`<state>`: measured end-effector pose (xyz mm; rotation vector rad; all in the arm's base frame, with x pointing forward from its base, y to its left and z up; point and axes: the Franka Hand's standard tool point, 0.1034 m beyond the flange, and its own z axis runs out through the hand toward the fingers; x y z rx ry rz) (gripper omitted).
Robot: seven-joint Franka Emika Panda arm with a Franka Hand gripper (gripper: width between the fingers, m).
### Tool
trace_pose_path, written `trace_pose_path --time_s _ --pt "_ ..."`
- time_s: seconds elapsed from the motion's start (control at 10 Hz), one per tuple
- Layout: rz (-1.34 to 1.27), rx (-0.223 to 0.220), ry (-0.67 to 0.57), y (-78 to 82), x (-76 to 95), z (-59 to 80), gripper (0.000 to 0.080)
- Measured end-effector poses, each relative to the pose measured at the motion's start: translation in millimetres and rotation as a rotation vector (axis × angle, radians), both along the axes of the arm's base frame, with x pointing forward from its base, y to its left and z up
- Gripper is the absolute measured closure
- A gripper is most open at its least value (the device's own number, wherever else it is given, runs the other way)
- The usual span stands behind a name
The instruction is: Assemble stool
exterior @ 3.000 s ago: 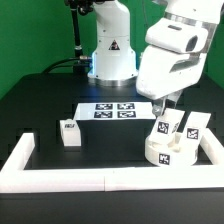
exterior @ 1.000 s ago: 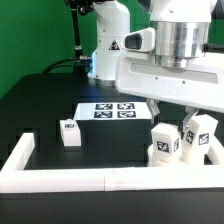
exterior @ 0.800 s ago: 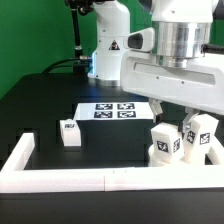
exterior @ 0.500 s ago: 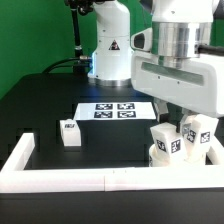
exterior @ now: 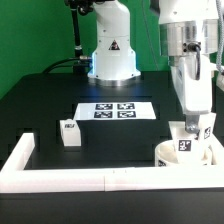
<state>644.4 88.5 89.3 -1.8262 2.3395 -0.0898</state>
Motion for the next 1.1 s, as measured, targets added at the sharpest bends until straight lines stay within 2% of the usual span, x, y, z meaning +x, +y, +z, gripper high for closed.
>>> trace_pose_path --time_s 0.2,0.6,0.7,0.8,0.9,1.0,1.1 --pt "-0.215 0.049 -0.045 11.8 4.2 2.1 0.0468" --pt "-0.206 0.058 -0.047 17.8 3.3 1.6 0.0459" --pt "-0.2 0.057 -0.048 17.9 3.2 1.5 0.026" --pt "-0.123 0.043 -0.052 17.5 3.6 2.8 0.026" --pt "0.01 0.033 -0.046 16.0 4.1 11.8 0.0173" --pt "0.123 0.03 -0.04 15.9 7.4 21.7 0.0156" --pt "0.26 0.013 -0.042 16.7 10.2 25.4 0.0156"
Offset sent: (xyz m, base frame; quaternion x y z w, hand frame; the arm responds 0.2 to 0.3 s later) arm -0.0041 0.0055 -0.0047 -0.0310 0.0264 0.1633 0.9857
